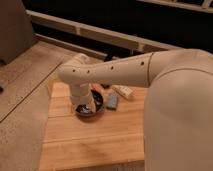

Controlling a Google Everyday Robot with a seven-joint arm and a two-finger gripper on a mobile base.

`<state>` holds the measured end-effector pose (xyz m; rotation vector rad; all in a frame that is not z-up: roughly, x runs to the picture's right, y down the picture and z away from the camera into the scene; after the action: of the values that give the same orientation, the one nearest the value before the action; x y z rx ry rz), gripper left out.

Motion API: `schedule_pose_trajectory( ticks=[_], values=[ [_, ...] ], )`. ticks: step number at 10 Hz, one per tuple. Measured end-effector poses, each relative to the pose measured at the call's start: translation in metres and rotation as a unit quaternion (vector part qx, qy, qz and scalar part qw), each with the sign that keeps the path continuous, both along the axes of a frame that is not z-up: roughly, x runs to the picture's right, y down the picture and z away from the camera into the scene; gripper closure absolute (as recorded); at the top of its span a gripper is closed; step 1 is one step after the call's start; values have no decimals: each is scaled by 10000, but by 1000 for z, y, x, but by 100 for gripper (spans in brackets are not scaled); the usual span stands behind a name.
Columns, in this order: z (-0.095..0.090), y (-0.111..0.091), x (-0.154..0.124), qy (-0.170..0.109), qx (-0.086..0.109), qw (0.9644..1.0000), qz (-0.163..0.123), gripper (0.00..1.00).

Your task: Wipe the white sponge on the table

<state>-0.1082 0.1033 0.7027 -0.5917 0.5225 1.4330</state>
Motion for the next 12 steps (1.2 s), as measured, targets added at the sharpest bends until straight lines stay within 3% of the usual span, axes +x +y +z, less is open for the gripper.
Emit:
schedule_pose_trajectory(
  ticks=[10, 12],
  values=[
    [0, -2, 1, 9, 31, 10000, -26, 35],
    [0, -16, 8, -58, 277, 9994, -183, 35]
  ],
)
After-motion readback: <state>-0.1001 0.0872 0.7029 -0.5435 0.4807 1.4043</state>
